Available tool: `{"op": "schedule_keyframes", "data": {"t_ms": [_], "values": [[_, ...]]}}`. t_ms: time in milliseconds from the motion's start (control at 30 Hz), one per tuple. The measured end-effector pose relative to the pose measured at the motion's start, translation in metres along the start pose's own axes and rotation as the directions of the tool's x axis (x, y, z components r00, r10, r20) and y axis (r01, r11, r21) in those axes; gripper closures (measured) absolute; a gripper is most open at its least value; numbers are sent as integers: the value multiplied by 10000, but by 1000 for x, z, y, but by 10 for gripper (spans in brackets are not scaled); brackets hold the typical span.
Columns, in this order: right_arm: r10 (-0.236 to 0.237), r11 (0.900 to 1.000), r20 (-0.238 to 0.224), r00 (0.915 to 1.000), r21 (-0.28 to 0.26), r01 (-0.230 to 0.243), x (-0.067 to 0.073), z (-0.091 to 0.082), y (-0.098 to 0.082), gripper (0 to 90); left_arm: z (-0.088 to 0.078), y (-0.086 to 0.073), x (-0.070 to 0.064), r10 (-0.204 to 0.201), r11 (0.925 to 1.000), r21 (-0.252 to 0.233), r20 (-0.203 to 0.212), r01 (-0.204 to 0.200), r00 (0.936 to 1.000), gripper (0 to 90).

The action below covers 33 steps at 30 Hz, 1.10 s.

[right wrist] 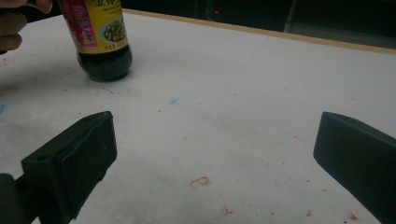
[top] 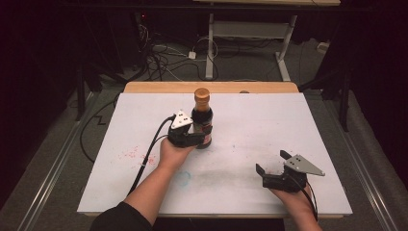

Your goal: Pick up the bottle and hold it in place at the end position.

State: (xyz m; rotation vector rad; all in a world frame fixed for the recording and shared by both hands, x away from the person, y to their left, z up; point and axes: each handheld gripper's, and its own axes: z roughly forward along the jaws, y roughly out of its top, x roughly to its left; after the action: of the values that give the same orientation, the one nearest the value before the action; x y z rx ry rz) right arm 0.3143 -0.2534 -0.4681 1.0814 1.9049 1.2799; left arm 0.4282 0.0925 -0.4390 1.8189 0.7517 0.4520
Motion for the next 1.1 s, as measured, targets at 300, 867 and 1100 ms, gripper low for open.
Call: {"op": "schedule_keyframes", "data": {"t_ms": [300, 867, 1100], "values": [[-16, 10000, -13, 10000, -41, 16, -1, -1, 0, 2, 18, 2, -6, 215, 9998, 50, -24, -215, 9998, 300], [-14, 10000, 6, 10000, -38, 14, 0, -1, 0, 2, 25, 4, -6, 163, 9999, -2, 22, -163, 9999, 298], [-36, 10000, -16, 10000, -26, 36, 0, 0, 0, 2, 24, 2, -5, 69, 10000, -31, 52, -69, 10000, 293]]}}
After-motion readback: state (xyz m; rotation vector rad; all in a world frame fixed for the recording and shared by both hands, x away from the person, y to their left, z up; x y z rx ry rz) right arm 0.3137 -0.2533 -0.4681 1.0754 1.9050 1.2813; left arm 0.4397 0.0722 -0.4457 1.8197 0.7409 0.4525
